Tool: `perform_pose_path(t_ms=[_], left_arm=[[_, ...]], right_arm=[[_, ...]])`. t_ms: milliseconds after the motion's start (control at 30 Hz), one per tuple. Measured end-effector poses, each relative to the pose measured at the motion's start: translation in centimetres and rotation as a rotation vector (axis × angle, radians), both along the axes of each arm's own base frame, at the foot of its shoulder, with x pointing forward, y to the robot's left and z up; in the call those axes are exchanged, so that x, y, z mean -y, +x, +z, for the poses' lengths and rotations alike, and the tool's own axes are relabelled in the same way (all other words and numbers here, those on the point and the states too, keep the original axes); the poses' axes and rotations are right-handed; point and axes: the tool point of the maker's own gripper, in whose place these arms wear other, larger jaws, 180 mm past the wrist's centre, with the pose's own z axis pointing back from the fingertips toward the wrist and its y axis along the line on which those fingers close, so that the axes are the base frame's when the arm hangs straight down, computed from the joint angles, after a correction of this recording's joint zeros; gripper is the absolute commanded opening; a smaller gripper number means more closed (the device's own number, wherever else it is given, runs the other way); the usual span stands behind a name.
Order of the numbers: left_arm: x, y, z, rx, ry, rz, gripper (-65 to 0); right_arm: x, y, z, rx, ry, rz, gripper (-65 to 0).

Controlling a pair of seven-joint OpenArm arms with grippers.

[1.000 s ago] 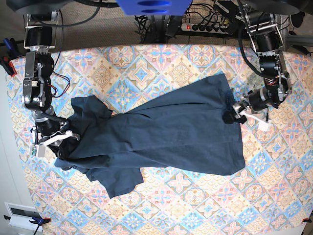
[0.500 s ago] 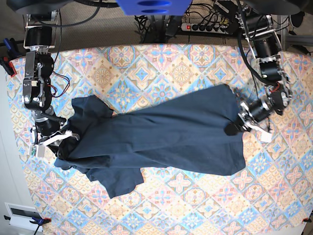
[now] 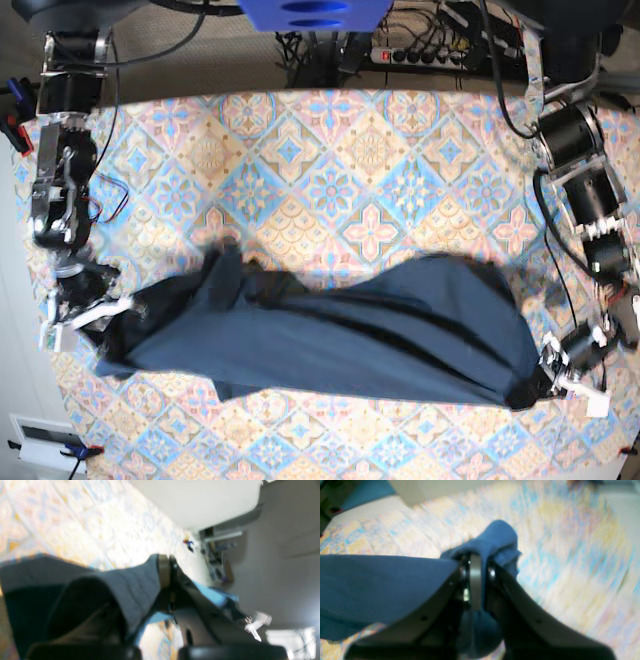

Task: Layout the t-shirt on the table in an organized manner, then fold the t-shirt properly
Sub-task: 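Lift the shirt with both grippers and stretch it between them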

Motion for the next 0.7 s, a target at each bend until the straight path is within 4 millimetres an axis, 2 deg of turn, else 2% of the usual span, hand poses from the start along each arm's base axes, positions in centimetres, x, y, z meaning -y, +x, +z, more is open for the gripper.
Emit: perform_pose_path(t_ms=[33,167,233,333,367,433,500,533,567,633,700], left_arm=[[0.4,0.7,1.2,0.022,-0.014,-0.012,-65.0],[0.8,2.8,6.7,0.113,-0.005,-0.035,-65.0],[1.6,3.4,9.3,0.157,0.021,-0.064,-65.0],[3.9,2.6,11.0,0.18,0.025,-0.179,-65.0],[4.3,1.9,10.4,0.158,0.022,-0.225,-65.0],[3.1,0.5,7.9,0.107,0.017,-0.229,-65.0],[1.3,-1.8,3.3,0.018,0.05,-0.201,-65.0],[1.0,-3.4,0.6,-0.04,0.088,-0.204,-65.0],[1.1,-5.4,-2.2,-0.097,0.123,-0.223,-65.0],[1.9,-9.2,-6.4,-0.178,0.173,-0.261,-65.0],[2.4,-12.7,-9.1,-0.234,0.158,-0.276,-65.0]], right_arm=[[0.4,0.1,0.6,0.018,-0.006,-0.012,-64.7],[1.4,-0.2,0.6,-0.027,-0.065,0.003,-64.7],[2.0,0.5,2.5,0.024,-0.077,-0.018,-64.7],[1.4,0.6,4.4,0.084,-0.082,-0.004,-64.7],[1.1,0.3,4.2,0.075,-0.085,0.006,-64.6],[0.2,-0.1,4.1,0.06,-0.092,0.026,-64.4],[-0.5,-0.3,5.0,0.087,-0.098,0.044,-64.4],[-0.7,-0.6,5.5,0.113,-0.104,0.049,-64.4],[-0.9,-1.2,5.1,0.11,-0.113,0.06,-64.4],[-1.4,-2.9,3.0,0.047,-0.126,0.08,-64.4],[-1.8,-4.2,0.1,-0.051,-0.124,0.097,-64.3]])
